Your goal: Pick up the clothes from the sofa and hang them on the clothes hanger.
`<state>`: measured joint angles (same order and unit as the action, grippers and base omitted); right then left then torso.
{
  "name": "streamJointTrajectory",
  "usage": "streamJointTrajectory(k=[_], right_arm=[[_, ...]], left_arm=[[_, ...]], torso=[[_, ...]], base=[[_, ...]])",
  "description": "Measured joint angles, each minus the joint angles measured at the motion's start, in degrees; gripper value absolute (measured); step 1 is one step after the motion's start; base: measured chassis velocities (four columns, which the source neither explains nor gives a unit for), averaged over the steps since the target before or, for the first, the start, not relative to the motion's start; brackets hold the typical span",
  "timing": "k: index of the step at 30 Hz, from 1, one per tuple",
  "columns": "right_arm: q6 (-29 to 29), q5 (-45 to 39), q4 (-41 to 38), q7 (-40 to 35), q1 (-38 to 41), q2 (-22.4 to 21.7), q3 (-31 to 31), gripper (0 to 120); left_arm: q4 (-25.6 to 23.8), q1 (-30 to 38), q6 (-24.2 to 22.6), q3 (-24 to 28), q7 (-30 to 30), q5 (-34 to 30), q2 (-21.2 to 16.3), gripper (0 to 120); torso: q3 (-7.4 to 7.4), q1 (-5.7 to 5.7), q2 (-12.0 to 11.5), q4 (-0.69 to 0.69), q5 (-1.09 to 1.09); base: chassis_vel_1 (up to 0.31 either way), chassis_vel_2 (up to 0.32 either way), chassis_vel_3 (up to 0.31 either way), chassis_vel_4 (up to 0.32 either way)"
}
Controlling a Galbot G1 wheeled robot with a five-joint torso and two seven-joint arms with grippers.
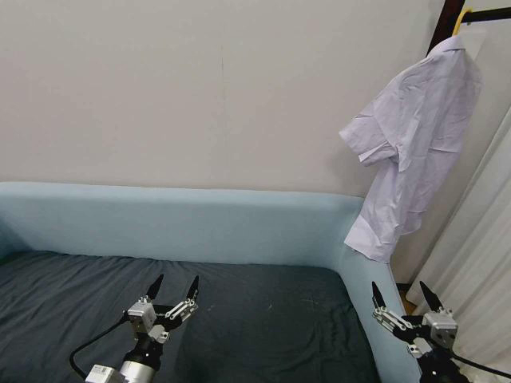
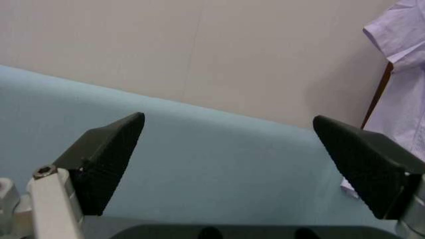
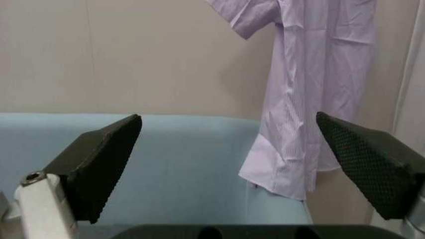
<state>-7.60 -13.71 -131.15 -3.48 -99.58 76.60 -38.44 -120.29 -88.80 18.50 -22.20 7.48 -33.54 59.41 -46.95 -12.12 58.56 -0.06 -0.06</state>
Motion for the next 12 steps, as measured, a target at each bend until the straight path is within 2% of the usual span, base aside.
streamJointTrajectory(k=[12], right_arm=[[-0.6,2.4,1.3,0.7,1.0,0.3,1.1,100]], left_arm=[[0.0,0.0,0.0,0.0,0.0,0.0,0.0,100]], torso=[[-0.01,-0.01,0.0,0.01,0.03]], base=[[0.000,0.000,0.000,0.000]])
